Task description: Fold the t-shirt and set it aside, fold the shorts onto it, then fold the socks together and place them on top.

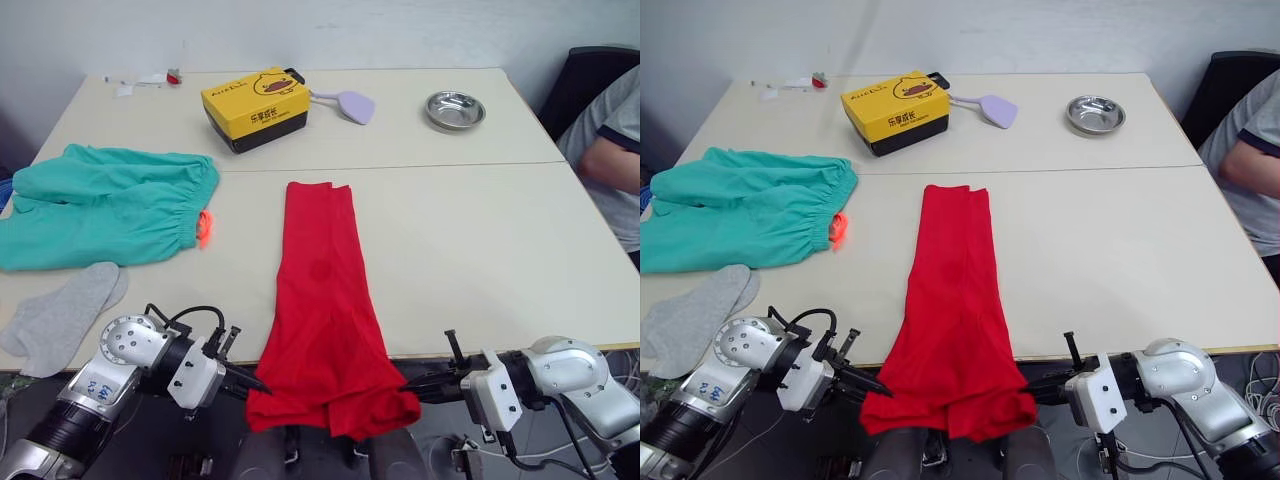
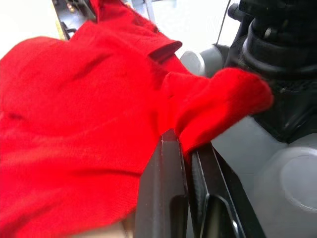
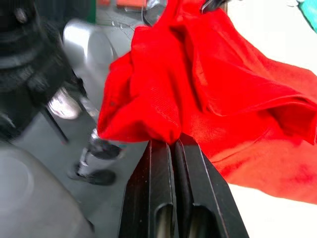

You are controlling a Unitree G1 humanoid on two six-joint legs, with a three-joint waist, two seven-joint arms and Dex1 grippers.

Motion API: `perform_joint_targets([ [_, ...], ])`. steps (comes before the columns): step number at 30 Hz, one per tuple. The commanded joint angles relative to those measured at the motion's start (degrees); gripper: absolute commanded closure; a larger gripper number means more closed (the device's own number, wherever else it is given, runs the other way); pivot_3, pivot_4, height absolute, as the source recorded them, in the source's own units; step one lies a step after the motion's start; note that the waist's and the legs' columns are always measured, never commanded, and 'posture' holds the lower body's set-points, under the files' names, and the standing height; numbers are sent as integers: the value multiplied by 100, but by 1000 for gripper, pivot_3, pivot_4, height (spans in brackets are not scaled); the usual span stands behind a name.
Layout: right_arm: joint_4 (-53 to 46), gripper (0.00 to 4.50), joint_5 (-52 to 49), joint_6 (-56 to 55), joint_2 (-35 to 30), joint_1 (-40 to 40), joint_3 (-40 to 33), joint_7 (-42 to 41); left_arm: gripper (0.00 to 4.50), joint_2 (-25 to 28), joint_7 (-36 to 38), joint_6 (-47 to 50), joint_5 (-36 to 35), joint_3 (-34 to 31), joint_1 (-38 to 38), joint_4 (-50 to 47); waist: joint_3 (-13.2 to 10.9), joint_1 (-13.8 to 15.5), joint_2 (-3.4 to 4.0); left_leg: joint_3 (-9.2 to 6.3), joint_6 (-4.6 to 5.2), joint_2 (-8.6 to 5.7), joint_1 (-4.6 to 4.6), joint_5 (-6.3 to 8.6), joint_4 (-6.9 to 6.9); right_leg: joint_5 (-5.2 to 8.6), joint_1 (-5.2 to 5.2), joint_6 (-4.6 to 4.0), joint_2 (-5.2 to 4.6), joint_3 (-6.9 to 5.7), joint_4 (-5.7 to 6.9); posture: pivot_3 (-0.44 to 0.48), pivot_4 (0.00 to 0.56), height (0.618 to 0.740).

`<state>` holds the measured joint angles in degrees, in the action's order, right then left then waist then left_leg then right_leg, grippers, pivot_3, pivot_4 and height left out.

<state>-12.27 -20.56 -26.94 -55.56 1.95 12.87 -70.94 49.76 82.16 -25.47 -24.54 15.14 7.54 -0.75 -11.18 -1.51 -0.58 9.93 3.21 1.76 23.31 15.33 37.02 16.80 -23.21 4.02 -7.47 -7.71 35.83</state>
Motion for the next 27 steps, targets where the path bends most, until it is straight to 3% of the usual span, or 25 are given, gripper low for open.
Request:
perform_joint_targets([
  [1, -625, 4500, -883, 1227, -174, -161, -376, 99, 4472, 229, -175, 1391, -732, -397, -35, -497, -1, 1, 1, -1, 0, 1, 0, 0, -1, 1, -1, -1, 0, 0, 1, 0, 150, 740],
  [7, -624, 4500, -2007, 3338, 110, -1328, -808, 635, 4472, 277, -582, 4029, -1967, -1027, 866, -439, -8, 7, 3, -3, 1, 0, 4, 0, 1, 1, -7, -1, 0, 2, 1, 0, 150, 740],
  [12, 520, 4500, -2131, 4763, 831, -2897, -884, 1286, 4472, -608, -1410, 5428, -2146, -1371, 2815, 1155, -9, 71, 0, -4, -25, -6, 18, -25, 11, -3, -14, 5, 0, -4, 7, 0, 150, 740],
  [20, 2906, 4500, -1060, 5955, 2187, -4962, -869, 2884, 4472, -1779, -2469, 5187, -828, -1517, 4828, 4189, -9, 7, -1, 18, 27, -12, 92, -59, 41, -15, -62, 29, 19, -11, 23, 0, 150, 740],
  [27, 4132, 4500, -329, 6046, 2870, -5642, -1014, 3821, 4472, -2406, -3247, 4377, -94, -1853, 5535, 5984, -9, -19, -2, 21, 29, -11, 98, -63, 33, -21, -63, 39, 27, -6, 22, 0, 150, 740],
])
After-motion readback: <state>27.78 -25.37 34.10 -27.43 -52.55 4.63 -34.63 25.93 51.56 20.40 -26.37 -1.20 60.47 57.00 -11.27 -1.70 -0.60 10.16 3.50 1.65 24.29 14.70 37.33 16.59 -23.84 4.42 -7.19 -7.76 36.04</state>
